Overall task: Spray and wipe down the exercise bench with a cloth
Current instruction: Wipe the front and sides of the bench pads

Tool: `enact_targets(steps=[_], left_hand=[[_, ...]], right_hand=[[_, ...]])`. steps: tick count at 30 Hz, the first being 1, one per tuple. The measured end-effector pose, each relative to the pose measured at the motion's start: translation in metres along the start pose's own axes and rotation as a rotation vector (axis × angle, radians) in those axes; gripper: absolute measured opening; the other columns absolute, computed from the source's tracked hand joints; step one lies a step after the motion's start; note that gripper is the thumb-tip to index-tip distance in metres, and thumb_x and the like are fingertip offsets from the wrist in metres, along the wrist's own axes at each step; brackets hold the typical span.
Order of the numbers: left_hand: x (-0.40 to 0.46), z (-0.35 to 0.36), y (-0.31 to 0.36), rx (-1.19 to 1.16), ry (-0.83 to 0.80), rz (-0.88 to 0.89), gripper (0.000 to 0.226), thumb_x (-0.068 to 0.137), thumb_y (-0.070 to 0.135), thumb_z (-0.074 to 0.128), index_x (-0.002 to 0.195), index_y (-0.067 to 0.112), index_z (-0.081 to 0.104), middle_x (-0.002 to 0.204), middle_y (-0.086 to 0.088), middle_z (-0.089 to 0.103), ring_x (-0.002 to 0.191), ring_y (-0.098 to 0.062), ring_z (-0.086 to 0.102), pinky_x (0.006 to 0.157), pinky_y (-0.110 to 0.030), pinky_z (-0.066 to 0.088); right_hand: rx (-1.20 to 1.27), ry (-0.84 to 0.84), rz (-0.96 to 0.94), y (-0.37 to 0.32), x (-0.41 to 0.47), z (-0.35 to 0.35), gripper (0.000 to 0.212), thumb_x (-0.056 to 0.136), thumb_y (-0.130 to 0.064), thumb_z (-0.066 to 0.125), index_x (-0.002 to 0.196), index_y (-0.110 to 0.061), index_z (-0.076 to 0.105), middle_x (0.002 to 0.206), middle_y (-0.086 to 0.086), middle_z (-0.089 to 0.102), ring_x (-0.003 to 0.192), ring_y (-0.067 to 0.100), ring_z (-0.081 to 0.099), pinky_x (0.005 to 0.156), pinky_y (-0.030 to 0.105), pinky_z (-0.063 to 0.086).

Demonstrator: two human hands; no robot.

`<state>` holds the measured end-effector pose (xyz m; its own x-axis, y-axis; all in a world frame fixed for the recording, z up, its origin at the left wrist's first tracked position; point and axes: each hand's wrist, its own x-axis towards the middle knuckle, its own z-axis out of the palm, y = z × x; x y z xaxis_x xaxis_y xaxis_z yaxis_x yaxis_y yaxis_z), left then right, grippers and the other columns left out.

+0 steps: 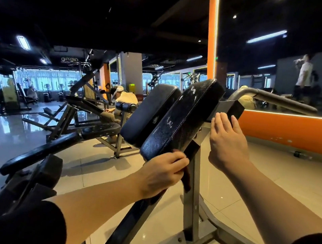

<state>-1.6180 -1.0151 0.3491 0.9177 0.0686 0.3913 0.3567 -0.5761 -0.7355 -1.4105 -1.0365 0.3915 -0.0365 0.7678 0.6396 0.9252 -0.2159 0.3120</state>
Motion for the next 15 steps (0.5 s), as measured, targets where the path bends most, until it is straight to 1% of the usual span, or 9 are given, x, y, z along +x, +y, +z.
enact_targets(steps=[2, 3, 5, 6, 7, 9, 12, 13, 15], left_hand=[[0.025, 0.001, -0.012, -0.008, 0.111, -0.113, 0.022, 0.084, 0.012, 0.061, 0.103, 0.008, 0.07, 0.129, -0.014, 0.058, 0.125, -0.029, 0.048, 0.104, -0.041, 0.044], [0.035, 0.002, -0.018, 0.02, 0.128, -0.174, 0.026, 0.083, 0.013, 0.063, 0.108, 0.008, 0.069, 0.133, -0.014, 0.056, 0.13, -0.031, 0.043, 0.107, -0.042, 0.04], [0.045, 0.008, -0.023, 0.083, 0.015, -0.294, 0.036, 0.088, 0.02, 0.064, 0.123, 0.013, 0.062, 0.145, -0.013, 0.046, 0.141, -0.034, 0.03, 0.114, -0.047, 0.029], [0.043, 0.011, -0.024, 0.1, -0.044, -0.332, 0.041, 0.089, 0.025, 0.064, 0.129, 0.015, 0.058, 0.149, -0.012, 0.042, 0.143, -0.036, 0.025, 0.116, -0.049, 0.026], [0.039, 0.014, -0.023, 0.107, -0.068, -0.341, 0.044, 0.088, 0.027, 0.066, 0.13, 0.017, 0.057, 0.149, -0.012, 0.041, 0.143, -0.037, 0.025, 0.115, -0.05, 0.025], [0.024, 0.016, -0.018, 0.088, -0.069, -0.295, 0.044, 0.081, 0.021, 0.073, 0.124, 0.016, 0.063, 0.142, -0.012, 0.049, 0.138, -0.037, 0.036, 0.111, -0.049, 0.029], [-0.001, 0.014, -0.007, 0.087, -0.094, -0.182, 0.04, 0.072, 0.018, 0.078, 0.111, 0.018, 0.07, 0.129, -0.011, 0.058, 0.126, -0.034, 0.05, 0.101, -0.05, 0.043], [-0.011, 0.014, -0.004, 0.128, -0.101, -0.134, 0.035, 0.073, 0.018, 0.076, 0.108, 0.019, 0.07, 0.125, -0.009, 0.059, 0.122, -0.032, 0.052, 0.098, -0.049, 0.044], [-0.027, 0.011, -0.001, 0.164, -0.085, -0.03, 0.026, 0.078, 0.017, 0.065, 0.103, 0.02, 0.071, 0.118, -0.006, 0.061, 0.113, -0.028, 0.057, 0.099, -0.049, 0.043]], right_hand=[[0.015, 0.001, -0.007, 0.0, -0.001, -0.002, 0.077, 0.094, -0.038, 0.046, 0.153, -0.003, 0.012, 0.161, 0.016, 0.008, 0.15, 0.033, 0.0, 0.122, 0.046, 0.005], [0.023, -0.002, -0.011, 0.0, -0.001, -0.003, 0.078, 0.094, -0.04, 0.046, 0.153, -0.003, 0.011, 0.162, 0.016, 0.007, 0.15, 0.032, 0.0, 0.122, 0.046, 0.005], [0.027, -0.004, -0.015, 0.001, -0.001, -0.004, 0.077, 0.095, -0.041, 0.044, 0.153, -0.003, 0.01, 0.162, 0.016, 0.005, 0.15, 0.032, -0.002, 0.122, 0.046, 0.005], [0.024, -0.006, -0.013, 0.001, -0.001, -0.003, 0.077, 0.095, -0.04, 0.044, 0.154, -0.004, 0.01, 0.162, 0.016, 0.004, 0.15, 0.032, -0.003, 0.122, 0.047, 0.005], [0.02, -0.011, -0.01, 0.001, -0.001, -0.003, 0.077, 0.095, -0.039, 0.044, 0.154, -0.004, 0.009, 0.162, 0.016, 0.003, 0.15, 0.032, -0.003, 0.122, 0.047, 0.005], [0.013, -0.016, -0.007, 0.001, -0.001, -0.001, 0.078, 0.095, -0.038, 0.046, 0.154, -0.005, 0.007, 0.162, 0.016, 0.002, 0.15, 0.032, -0.004, 0.122, 0.047, 0.002], [0.011, -0.006, -0.003, 0.0, -0.001, 0.001, 0.078, 0.095, -0.036, 0.047, 0.154, -0.005, 0.007, 0.162, 0.016, 0.002, 0.15, 0.032, -0.004, 0.122, 0.046, 0.0], [0.011, -0.002, 0.0, 0.0, -0.001, 0.001, 0.078, 0.095, -0.036, 0.047, 0.154, -0.005, 0.007, 0.162, 0.016, 0.002, 0.15, 0.032, -0.004, 0.122, 0.046, 0.0], [0.009, -0.001, 0.002, 0.0, -0.001, 0.003, 0.078, 0.095, -0.038, 0.046, 0.154, -0.005, 0.007, 0.162, 0.016, 0.002, 0.15, 0.032, -0.004, 0.122, 0.047, 0.001]])
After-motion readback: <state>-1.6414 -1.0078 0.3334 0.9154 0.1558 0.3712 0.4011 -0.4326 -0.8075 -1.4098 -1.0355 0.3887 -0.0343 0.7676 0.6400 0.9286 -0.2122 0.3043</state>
